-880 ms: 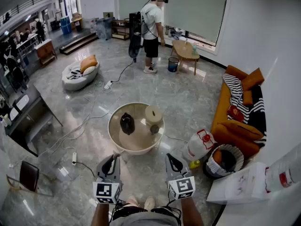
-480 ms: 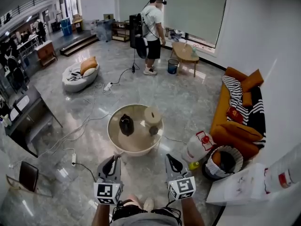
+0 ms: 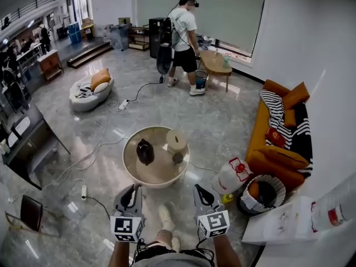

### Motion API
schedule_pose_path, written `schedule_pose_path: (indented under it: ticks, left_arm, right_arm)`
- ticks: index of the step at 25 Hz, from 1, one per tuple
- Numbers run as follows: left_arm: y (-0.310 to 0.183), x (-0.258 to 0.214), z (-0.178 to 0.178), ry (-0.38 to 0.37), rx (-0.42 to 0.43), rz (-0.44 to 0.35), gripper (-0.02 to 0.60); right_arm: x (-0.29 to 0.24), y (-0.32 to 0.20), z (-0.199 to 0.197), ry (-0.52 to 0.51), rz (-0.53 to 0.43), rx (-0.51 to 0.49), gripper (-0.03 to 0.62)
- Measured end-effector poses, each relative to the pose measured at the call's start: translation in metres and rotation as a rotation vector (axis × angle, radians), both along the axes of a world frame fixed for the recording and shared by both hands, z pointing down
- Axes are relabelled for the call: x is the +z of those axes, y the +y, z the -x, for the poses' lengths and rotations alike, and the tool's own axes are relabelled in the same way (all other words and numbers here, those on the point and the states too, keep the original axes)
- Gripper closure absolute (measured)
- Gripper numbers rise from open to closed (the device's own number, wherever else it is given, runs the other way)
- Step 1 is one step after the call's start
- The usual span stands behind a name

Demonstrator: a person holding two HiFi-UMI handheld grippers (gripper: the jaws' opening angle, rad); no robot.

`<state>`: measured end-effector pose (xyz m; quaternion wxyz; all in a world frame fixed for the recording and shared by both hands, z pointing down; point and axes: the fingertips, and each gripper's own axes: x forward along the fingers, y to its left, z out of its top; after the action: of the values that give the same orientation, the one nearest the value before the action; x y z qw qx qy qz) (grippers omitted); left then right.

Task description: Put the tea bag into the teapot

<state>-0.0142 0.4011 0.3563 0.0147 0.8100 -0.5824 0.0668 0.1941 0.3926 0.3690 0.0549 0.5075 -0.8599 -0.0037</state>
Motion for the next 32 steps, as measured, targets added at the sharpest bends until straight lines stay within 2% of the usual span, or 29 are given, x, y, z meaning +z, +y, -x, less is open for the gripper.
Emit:
schedule_pose_path:
  ticks: [6, 14, 24, 32]
  left_arm:
    - [-0.052, 0.005, -0.012, 0.006, 0.012, 0.011, 0.526]
    - [-0.147, 0.006, -0.019, -0.003, 0.032, 0.024, 0.526]
    - [-0.265, 0.008, -0.003, 0.006, 0.029, 0.052, 0.526]
    - [-0.335, 0.02, 0.024, 0.013, 0.006, 0.059, 0.526]
  right_arm:
    - [0.001, -0.046, -0.01, 0.002, 0.003, 0.01, 0.595]
    - [0.006, -0.138, -0.011, -0.003, 0.029, 0.02, 0.595]
    - [0.009, -0.255, 0.009, -0.007, 0.06, 0.011, 0.595]
    - [0.012, -0.332, 0.037, 0.002, 0.068, -0.018, 0.595]
